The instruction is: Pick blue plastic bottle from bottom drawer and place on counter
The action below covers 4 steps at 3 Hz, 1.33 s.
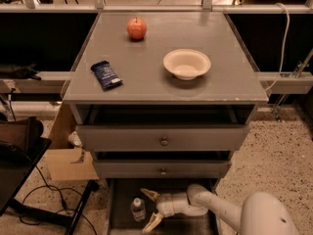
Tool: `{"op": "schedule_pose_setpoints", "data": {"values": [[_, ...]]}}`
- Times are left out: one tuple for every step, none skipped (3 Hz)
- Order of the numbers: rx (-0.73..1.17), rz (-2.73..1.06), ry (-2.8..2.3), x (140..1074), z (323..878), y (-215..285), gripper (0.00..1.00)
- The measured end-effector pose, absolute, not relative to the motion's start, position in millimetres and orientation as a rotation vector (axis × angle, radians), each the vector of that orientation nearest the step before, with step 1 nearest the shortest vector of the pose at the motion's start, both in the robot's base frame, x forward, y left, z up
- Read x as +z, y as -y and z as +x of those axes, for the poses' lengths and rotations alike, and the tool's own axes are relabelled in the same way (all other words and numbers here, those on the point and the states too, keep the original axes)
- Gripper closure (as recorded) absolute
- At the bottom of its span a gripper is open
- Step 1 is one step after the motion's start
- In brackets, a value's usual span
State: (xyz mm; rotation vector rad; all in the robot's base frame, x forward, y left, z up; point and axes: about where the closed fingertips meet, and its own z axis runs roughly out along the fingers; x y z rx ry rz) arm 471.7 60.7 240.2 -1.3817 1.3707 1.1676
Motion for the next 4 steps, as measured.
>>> {"op": "schedule_pose_setpoints", "data": {"values": [[1.226, -1.396, -1.304, 231, 477, -78, 0.0], [1.274, -1.391, -1.258, 219, 485, -85, 0.14], [1.25, -1.39, -1.256, 220, 497, -80, 0.37], [1.256, -1.39, -1.255, 220, 495, -81, 0.68]]}}
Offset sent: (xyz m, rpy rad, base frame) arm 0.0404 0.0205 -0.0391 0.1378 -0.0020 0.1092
